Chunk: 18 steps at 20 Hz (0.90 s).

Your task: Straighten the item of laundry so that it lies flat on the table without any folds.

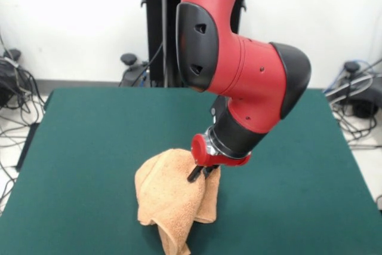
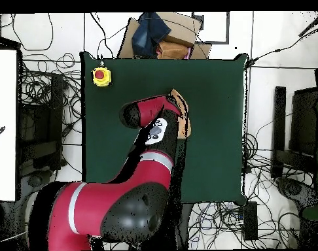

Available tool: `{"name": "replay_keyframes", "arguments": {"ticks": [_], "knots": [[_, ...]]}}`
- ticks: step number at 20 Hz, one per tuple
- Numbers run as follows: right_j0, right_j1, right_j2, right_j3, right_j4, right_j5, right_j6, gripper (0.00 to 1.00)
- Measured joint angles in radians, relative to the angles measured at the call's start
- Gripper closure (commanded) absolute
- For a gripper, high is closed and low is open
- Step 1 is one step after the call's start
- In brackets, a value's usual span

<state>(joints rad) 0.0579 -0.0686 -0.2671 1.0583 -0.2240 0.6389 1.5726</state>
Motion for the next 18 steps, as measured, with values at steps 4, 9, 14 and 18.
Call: {"name": "replay_keyframes", "arguments": {"ticks": [4,9,14,18], "knots": [[0.000,0.000,0.000,0.000,0.001,0.000,0.000,1.00],[-0.004,-0.001,0.000,0.000,0.007,0.000,0.000,1.00],[-0.033,-0.041,0.012,0.017,0.029,0.002,0.000,1.00],[-0.066,-0.099,0.021,0.047,0.065,0.013,0.000,1.00]]}}
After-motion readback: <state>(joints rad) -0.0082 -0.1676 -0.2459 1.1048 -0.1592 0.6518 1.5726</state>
